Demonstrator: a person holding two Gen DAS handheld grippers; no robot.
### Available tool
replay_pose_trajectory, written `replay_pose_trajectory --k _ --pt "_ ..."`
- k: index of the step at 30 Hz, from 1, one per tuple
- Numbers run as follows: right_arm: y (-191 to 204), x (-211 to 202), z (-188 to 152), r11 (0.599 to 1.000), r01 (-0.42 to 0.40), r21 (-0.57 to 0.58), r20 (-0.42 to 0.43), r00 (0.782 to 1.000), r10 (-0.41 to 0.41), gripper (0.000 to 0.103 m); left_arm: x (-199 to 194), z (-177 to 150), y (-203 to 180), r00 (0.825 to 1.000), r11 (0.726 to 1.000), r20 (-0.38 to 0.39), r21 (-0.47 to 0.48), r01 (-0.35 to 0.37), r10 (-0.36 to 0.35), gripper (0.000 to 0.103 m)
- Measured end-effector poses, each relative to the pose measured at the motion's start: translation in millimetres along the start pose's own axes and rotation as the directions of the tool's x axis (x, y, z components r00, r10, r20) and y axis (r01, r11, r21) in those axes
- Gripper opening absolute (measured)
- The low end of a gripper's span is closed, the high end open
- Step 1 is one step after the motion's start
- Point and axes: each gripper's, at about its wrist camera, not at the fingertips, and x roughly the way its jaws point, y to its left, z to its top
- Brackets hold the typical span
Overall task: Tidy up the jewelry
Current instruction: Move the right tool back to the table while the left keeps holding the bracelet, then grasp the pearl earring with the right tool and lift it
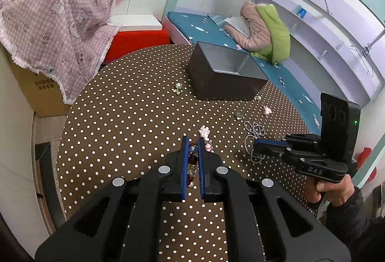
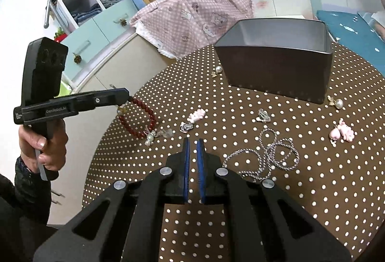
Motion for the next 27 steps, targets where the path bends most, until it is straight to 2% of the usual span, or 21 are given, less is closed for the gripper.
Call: replay_pose_trajectory --k 3,4,5,7,10,14,15,18,19,20,23,27 --pt "22 9 2 0.993 0.034 -0.109 -0.032 0.999 -0.038 0.010 0 -1 -4 1.000 1.000 -0.003 0.016 0.001 -0.001 0.008" --pt "31 14 3 0.989 0.038 -0.140 -0.043 0.998 -0.045 0.016 -1 -2 -4 1.000 1.000 -0.004 0.019 0.001 -0.001 0.008" --pt "40 20 4 0.983 0.049 -0.177 -0.048 0.997 -0.058 0.026 0 -2 -5 1.000 1.000 -0.005 0.019 0.001 -0.001 0.008" --pt "55 32 5 0.970 0.049 -0.239 -0.067 0.995 -0.067 0.029 -1 -3 -5 1.000 1.000 -0.004 0.013 -0.001 0.001 0.008" --pt "74 56 9 0.946 0.050 -0.320 -0.094 0.992 -0.084 0.029 -2 -5 -2 1.000 1.000 -0.001 0.000 -0.003 0.003 0.008" --pt "81 83 13 0.932 0.032 -0.361 -0.138 0.987 -0.087 0.029 -6 -10 7 1.000 1.000 0.003 -0.020 -0.007 0.007 0.008" --pt "83 92 11 0.919 0.046 -0.391 -0.160 0.980 -0.117 0.029 -7 -10 9 1.000 1.000 0.004 -0.027 -0.008 0.009 0.008" --pt "86 95 6 0.898 0.093 -0.430 -0.142 0.975 -0.169 0.023 -10 -12 18 1.000 0.999 0.012 -0.050 -0.014 0.015 0.008" --pt "85 94 4 0.889 0.124 -0.440 -0.132 0.971 -0.201 0.013 -11 -12 22 1.000 0.998 0.015 -0.059 -0.015 0.016 0.008" --pt "83 93 0 0.888 0.133 -0.441 -0.130 0.969 -0.210 0.010 -12 -12 25 1.000 0.998 0.017 -0.066 -0.017 0.018 0.008" --pt "75 84 -7 0.898 0.150 -0.413 -0.112 0.971 -0.213 0.010 -13 -13 29 1.000 0.997 0.020 -0.072 -0.016 0.018 0.008" --pt "71 75 -13 0.921 0.135 -0.366 -0.102 0.978 -0.184 0.011 -12 -12 26 1.000 0.998 0.018 -0.064 -0.007 0.008 0.008"
